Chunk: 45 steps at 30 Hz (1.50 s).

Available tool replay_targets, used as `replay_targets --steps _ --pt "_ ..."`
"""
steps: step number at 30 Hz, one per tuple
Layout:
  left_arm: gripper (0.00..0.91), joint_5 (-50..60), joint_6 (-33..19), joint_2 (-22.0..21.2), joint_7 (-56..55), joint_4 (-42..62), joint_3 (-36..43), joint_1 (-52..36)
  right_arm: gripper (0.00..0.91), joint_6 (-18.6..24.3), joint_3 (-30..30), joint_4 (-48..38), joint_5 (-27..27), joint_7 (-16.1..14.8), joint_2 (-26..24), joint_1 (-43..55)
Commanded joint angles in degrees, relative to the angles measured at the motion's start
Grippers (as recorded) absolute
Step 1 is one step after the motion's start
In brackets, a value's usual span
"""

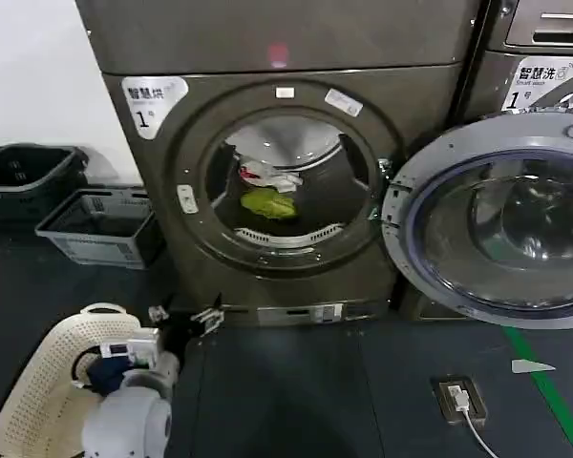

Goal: Grasp the clothes from the dryer.

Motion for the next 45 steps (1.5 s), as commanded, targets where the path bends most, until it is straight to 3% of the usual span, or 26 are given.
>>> replay_targets --steps 1,45 --pt "0.907 0.0 2.8 0.0 0.1 0.2 0.0 -0.1 0.907 0.4 -0.1 -0.2 0.2 0.5 -0.1 0.1" --pt "0.907 -0.1 2.8 -0.1 0.1 -0.1 0.0 -0.1 0.907 0.7 0.3 -1.5 0.3 0.7 0.2 0.1"
